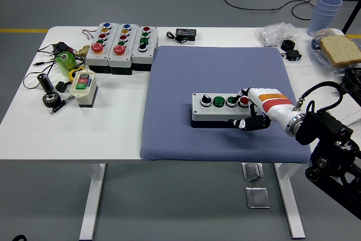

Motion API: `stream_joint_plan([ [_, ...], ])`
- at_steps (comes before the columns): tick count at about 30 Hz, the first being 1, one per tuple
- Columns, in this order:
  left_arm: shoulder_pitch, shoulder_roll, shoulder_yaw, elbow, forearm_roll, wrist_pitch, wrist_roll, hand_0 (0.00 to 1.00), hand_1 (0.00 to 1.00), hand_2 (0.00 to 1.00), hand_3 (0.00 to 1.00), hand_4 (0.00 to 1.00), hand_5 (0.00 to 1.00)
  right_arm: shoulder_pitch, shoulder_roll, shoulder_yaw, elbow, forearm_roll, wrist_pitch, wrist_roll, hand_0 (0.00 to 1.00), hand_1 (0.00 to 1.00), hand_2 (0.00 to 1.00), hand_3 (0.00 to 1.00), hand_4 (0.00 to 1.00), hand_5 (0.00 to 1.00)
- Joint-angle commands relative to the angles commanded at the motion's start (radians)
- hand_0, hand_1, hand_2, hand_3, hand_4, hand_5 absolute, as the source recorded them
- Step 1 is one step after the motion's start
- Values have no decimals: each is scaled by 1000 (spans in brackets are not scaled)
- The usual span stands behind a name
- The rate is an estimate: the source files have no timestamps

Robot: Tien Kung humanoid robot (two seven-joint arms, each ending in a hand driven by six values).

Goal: Pick up the button,place it on the desk,press the button,press the button

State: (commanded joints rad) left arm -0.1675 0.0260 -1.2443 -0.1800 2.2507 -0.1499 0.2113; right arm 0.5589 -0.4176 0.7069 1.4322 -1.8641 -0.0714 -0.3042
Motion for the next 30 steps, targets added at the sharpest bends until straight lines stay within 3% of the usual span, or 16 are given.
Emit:
stream_joint_plan([
  [7,7,-1,-1,0,5,1,1,651,643,635,546,297,849,-24,-9,84,58,54,-60,25,172,2,230,696,853,452],
  [8,8,-1,0,0,6,1,1,651,642,635,546,298,849,-33,-11,105,69,80,-76,39,300,147,367,771,855,455],
  [13,7,-1,1,0,6,1,0,651,642,635,546,298,849,-74,-6,203,74,287,-178,155,300,147,367,771,855,455],
  [14,6,-1,1,0,6,1,0,651,643,635,546,297,849,-83,-3,224,67,332,-197,195,784,648,724,796,859,444],
  [19,1,0,-3,0,7,3,-2,651,643,635,546,297,849,-112,4,332,13,540,-197,391,784,648,724,796,859,444],
  [20,1,0,-2,0,7,4,-3,651,643,635,546,298,849,-117,4,353,-1,586,-194,426,786,718,794,778,859,448],
  [21,0,0,-3,0,7,4,-3,651,643,635,546,298,849,-123,3,379,-26,631,-194,451,786,718,794,778,859,448],
  [25,0,0,-4,0,7,5,-5,651,643,635,546,298,849,-136,1,430,-89,794,-182,476,786,718,794,778,859,448],
  [26,0,0,-3,0,7,5,-5,651,642,634,546,297,849,-140,-1,442,-108,839,-176,479,745,715,768,757,849,444],
  [30,0,-1,-3,0,7,6,-7,651,642,634,546,297,849,-159,2,477,-191,1008,-117,491,745,715,768,757,849,444],
])
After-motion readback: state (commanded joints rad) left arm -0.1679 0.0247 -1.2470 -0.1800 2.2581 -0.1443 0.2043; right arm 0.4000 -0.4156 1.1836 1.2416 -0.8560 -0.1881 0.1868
